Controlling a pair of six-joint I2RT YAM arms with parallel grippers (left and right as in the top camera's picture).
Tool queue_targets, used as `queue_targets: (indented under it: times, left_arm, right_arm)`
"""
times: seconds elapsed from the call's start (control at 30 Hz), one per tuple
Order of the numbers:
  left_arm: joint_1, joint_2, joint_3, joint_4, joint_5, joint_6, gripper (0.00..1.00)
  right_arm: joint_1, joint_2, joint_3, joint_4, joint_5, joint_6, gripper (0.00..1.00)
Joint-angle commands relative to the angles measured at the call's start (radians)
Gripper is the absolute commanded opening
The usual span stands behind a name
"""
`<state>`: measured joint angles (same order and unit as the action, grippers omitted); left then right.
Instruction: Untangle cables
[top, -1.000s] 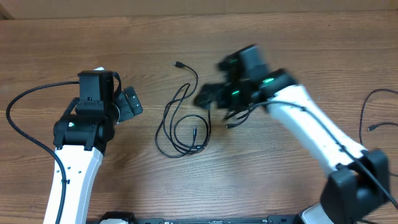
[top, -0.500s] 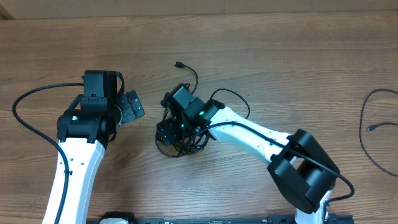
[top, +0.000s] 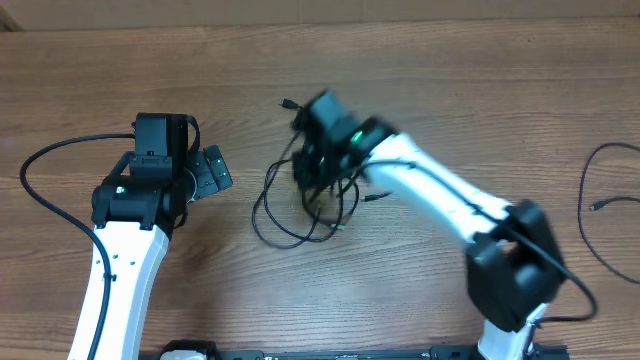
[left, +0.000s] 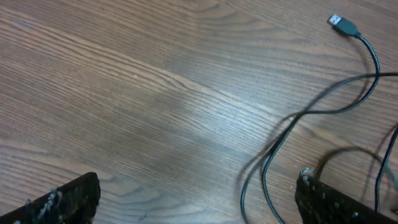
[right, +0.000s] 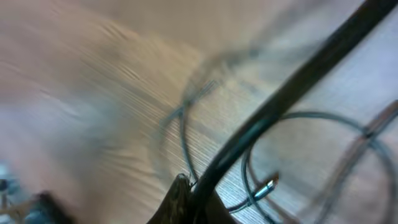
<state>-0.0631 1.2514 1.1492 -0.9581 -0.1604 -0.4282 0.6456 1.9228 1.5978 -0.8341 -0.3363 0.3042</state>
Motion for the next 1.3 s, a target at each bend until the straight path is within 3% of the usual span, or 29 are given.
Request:
queue_targets:
  times: [0.0,0.17,0.4,0.67,0.93,1.1,1.27]
  left_arm:
    - [0.005,0.005,-0.001,0.001,0.004,-0.017,1.00]
    - [0.005,0.005,-0.001,0.001,0.004,-0.017,1.00]
    - [0.005,0.005,-0.001,0.001,0.004,-0.017,1.00]
    - [0.005,0.005,-0.001,0.001,0.004,-0.017,1.00]
    - [0.005,0.005,-0.001,0.001,0.004,-0.017,1.00]
    - [0.005,0.005,-0.001,0.001,0.004,-0.017,1.00]
    - [0.005,0.005,-0.001,0.001,0.004,-0.017,1.00]
  right_arm:
    - [-0.049,-0.171,0.210,-0.061,-0.122,-0.132,0.04]
    - [-0.060,-0.298,0.353,-0.094,-0.140,-0.222,0.04]
    - [-0.063,-0.406,0.360,-0.088,-0.063,-0.411,0.04]
    - [-0.098,-0.413,0.362,0.000,0.302,-0.410,0.04]
    - [-0.109,-0.535,0.362,0.377,0.336,-0.411,0.04]
    - [-0.208,-0.595,0.362,0.436,0.336,-0.410,0.04]
    - [-0.383,-0.596,0.359,0.351,0.336,-0.178,0.08]
